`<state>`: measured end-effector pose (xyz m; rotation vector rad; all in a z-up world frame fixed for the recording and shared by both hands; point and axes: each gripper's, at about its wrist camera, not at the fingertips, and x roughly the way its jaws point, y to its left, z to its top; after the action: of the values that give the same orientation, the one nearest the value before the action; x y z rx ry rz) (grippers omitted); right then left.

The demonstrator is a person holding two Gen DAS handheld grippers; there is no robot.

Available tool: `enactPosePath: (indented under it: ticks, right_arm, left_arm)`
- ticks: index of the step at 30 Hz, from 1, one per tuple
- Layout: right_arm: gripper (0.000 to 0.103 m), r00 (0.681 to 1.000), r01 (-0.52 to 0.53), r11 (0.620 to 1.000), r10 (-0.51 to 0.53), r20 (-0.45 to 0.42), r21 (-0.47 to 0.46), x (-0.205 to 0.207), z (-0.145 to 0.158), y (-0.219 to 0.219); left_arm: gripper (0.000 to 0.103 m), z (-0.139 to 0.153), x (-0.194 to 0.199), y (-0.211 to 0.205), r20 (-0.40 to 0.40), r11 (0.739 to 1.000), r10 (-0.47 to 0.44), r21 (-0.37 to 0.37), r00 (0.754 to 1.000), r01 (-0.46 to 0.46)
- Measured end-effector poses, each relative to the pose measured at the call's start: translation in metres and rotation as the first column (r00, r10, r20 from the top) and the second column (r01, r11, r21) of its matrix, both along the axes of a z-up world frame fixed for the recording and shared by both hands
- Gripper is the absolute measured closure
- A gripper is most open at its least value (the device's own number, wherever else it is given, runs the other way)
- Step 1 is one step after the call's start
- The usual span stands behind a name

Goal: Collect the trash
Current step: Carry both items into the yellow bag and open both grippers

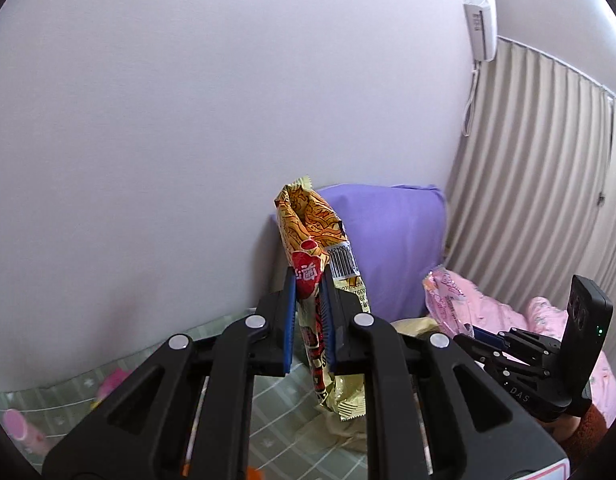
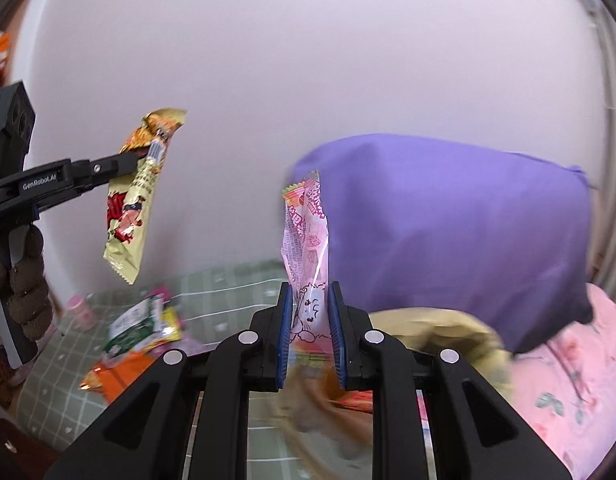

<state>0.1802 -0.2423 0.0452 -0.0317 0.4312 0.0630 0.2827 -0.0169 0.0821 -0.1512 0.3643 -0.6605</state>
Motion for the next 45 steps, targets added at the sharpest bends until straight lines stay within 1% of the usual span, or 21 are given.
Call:
enactPosePath:
  ticks: [4,6,8,9,12,14,17,19,20,22,25,28,29,30,32,34,36,39,41,43,45]
  right_arm:
    - [0.085,0.992,0.124,0.992,-0.124,0.011,0.014,-0.024,0.007,-0.038]
    - [0.085,0.984,0.175,0.984,-0.176,0.004,0.022,-0.035,0.006,-0.054]
    - [0.085,0.974,0.227,0.973,-0.227,-0.009,0.033,-0.045,0.002,-0.068]
    - [0.085,0.97,0.243,0.969,-0.242,-0.014,0.039,-0.048,0.001,-0.075]
    - [0.085,0.957,0.291,0.955,-0.289,-0.033,0.057,-0.058,-0.005,-0.093]
    - [0.085,0.948,0.318,0.946,-0.315,-0.044,0.065,-0.063,-0.008,-0.103]
    - [0.085,0.941,0.338,0.938,-0.335,-0.053,0.073,-0.066,-0.013,-0.113]
    - [0.085,0.94,0.337,0.938,-0.332,-0.074,0.079,-0.062,-0.019,-0.117]
    - [0.085,0.943,0.328,0.941,-0.321,-0.088,0.081,-0.058,-0.023,-0.118]
    - [0.085,0.949,0.301,0.95,-0.29,-0.123,0.078,-0.047,-0.034,-0.118]
    - [0.085,0.958,0.238,0.967,-0.219,-0.185,0.092,-0.023,-0.051,-0.12]
    - [0.085,0.95,0.204,0.971,-0.166,-0.263,0.123,0.01,-0.072,-0.126]
    - [0.085,0.945,0.206,0.97,-0.162,-0.285,0.132,0.019,-0.078,-0.128]
    - [0.085,0.938,0.21,0.968,-0.161,-0.307,0.136,0.028,-0.085,-0.13]
    - [0.085,0.935,0.216,0.968,-0.168,-0.313,0.126,0.034,-0.09,-0.132]
    - [0.085,0.943,0.211,0.969,-0.167,-0.288,0.129,0.033,-0.085,-0.132]
    - [0.085,0.945,0.215,0.968,-0.173,-0.276,0.128,0.03,-0.082,-0.132]
    - [0.085,0.946,0.203,0.97,-0.158,-0.282,0.137,0.028,-0.083,-0.131]
    - [0.085,0.944,0.183,0.975,-0.138,-0.299,0.129,0.029,-0.087,-0.125]
    - [0.085,0.936,0.174,0.979,-0.132,-0.327,0.103,0.036,-0.096,-0.119]
    - [0.085,0.923,0.192,0.979,-0.154,-0.351,0.075,0.042,-0.103,-0.116]
  left_arm:
    - [0.092,-0.008,0.005,-0.034,-0.023,0.996,-0.093,-0.007,0.995,0.093]
    - [0.092,-0.017,0.009,-0.056,-0.053,0.988,-0.156,-0.007,0.986,0.156]
    - [0.092,-0.026,0.012,-0.077,-0.081,0.977,-0.212,-0.013,0.974,0.212]
    - [0.092,-0.033,0.013,-0.093,-0.098,0.967,-0.255,-0.02,0.962,0.255]
    - [0.092,-0.044,0.015,-0.126,-0.09,0.946,-0.324,-0.024,0.942,0.323]
    - [0.092,-0.053,0.017,-0.147,-0.083,0.934,-0.354,0.014,0.931,0.357]
    - [0.092,-0.08,0.023,-0.177,-0.149,0.922,-0.36,0.096,0.921,0.376]
    - [0.092,-0.105,0.025,-0.187,-0.23,0.914,-0.345,0.138,0.91,0.381]
    - [0.092,-0.113,0.027,-0.191,-0.267,0.908,-0.345,0.147,0.9,0.392]
    - [0.092,-0.135,0.026,-0.199,-0.331,0.887,-0.346,0.19,0.878,0.421]
    - [0.092,-0.153,0.032,-0.21,-0.373,0.859,-0.348,0.24,0.86,0.452]
    - [0.092,-0.159,0.04,-0.222,-0.391,0.845,-0.359,0.25,0.847,0.473]
    - [0.092,-0.162,0.043,-0.227,-0.402,0.84,-0.362,0.252,0.841,0.482]
    - [0.093,-0.163,0.046,-0.231,-0.421,0.832,-0.367,0.251,0.829,0.495]
    - [0.093,-0.161,0.046,-0.233,-0.435,0.826,-0.379,0.239,0.816,0.511]
    - [0.093,-0.157,0.042,-0.228,-0.454,0.817,-0.416,0.195,0.788,0.543]
    - [0.093,-0.156,0.035,-0.22,-0.463,0.808,-0.433,0.181,0.773,0.561]
    - [0.093,-0.164,0.032,-0.209,-0.469,0.803,-0.411,0.221,0.782,0.554]
    - [0.093,-0.172,0.037,-0.206,-0.481,0.805,-0.379,0.249,0.79,0.538]
    - [0.093,-0.179,0.049,-0.21,-0.5,0.815,-0.348,0.257,0.793,0.52]
    - [0.093,-0.181,0.056,-0.215,-0.509,0.815,-0.34,0.26,0.791,0.517]
